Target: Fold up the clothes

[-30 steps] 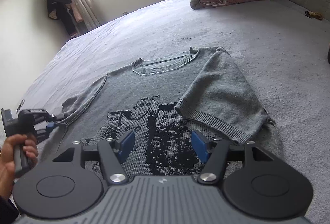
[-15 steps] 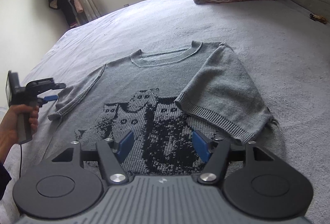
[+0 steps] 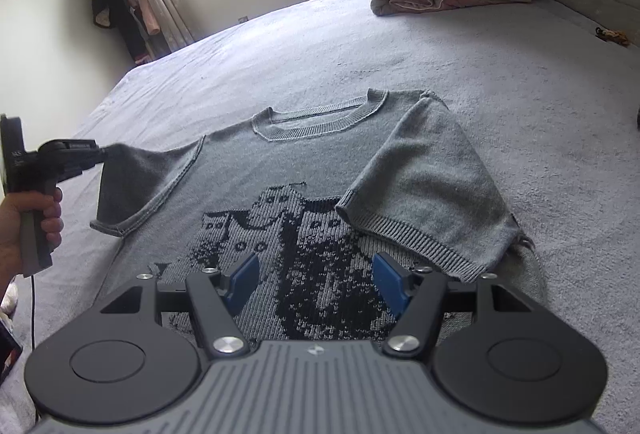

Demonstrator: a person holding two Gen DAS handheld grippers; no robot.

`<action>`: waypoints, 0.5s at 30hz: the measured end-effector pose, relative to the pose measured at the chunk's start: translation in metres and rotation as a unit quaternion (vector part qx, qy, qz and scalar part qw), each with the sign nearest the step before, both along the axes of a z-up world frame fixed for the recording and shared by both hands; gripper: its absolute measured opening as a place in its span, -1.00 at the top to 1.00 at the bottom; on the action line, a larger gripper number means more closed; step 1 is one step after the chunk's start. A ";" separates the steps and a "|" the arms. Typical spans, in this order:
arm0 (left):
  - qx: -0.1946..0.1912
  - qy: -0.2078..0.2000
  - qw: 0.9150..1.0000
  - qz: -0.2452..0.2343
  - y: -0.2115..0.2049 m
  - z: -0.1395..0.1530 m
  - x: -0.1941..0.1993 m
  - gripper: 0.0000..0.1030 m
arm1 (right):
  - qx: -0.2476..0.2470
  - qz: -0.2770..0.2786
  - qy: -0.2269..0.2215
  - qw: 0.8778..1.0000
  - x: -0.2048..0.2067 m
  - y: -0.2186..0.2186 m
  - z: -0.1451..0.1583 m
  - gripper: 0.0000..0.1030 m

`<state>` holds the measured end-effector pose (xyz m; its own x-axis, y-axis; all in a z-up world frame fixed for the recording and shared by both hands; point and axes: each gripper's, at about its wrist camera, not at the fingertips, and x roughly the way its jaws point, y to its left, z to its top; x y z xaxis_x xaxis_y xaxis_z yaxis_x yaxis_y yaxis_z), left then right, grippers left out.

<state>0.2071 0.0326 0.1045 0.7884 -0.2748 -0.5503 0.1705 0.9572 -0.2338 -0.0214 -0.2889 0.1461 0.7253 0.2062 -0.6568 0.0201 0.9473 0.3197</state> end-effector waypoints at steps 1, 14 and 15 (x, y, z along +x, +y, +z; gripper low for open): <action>0.002 -0.005 1.000 -0.017 -0.012 0.004 -0.005 0.91 | 0.001 0.000 -0.001 1.000 0.000 0.000 0.000 -0.29; 0.123 -0.015 0.977 -0.175 -0.117 -0.029 -0.072 0.89 | 0.017 -0.006 -0.004 1.000 -0.003 -0.008 0.004 -0.30; 0.126 -0.009 0.976 -0.176 -0.118 -0.033 -0.072 0.89 | 0.017 -0.006 -0.004 1.000 -0.003 -0.009 0.004 -0.31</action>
